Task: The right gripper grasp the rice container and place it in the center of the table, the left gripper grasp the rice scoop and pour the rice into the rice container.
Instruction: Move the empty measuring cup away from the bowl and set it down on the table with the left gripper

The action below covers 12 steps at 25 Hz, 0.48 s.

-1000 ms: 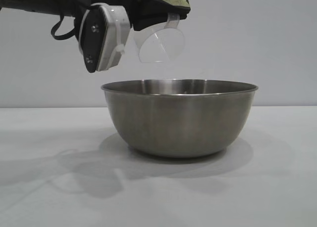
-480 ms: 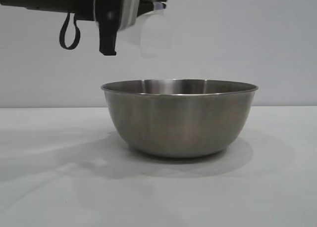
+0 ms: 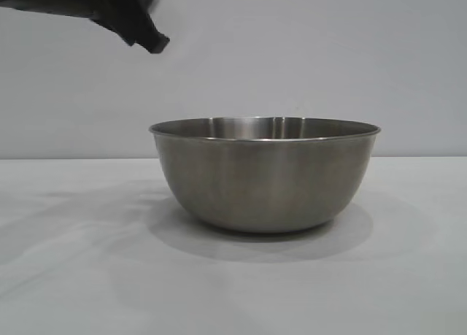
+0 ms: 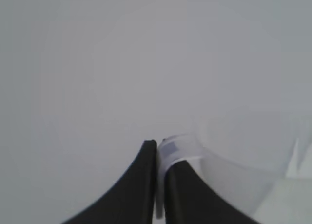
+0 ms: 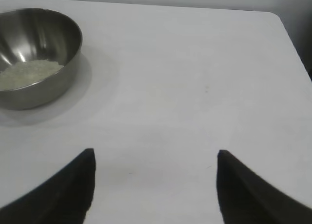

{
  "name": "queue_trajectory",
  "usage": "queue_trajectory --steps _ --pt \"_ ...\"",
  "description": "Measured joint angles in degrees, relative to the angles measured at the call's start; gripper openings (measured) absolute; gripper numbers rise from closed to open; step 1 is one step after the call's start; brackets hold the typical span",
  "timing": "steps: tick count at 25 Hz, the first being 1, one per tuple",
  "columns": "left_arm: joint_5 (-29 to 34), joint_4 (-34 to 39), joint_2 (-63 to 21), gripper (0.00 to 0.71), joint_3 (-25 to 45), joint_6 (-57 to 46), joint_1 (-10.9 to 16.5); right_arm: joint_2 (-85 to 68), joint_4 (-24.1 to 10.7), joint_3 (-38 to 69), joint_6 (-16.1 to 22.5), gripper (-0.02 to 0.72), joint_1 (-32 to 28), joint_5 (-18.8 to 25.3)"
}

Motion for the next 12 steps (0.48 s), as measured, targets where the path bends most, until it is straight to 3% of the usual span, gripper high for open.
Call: queue_trajectory --steps 5,12 --pt "0.00 -7.97 -0.09 0.000 3.37 -8.56 0.00 0.00 0.00 0.00 0.00 0.449 0.00 0.00" --pt "0.00 -10.19 -0.09 0.000 10.80 -20.31 0.00 0.00 0.00 0.00 0.00 0.449 0.00 0.00"
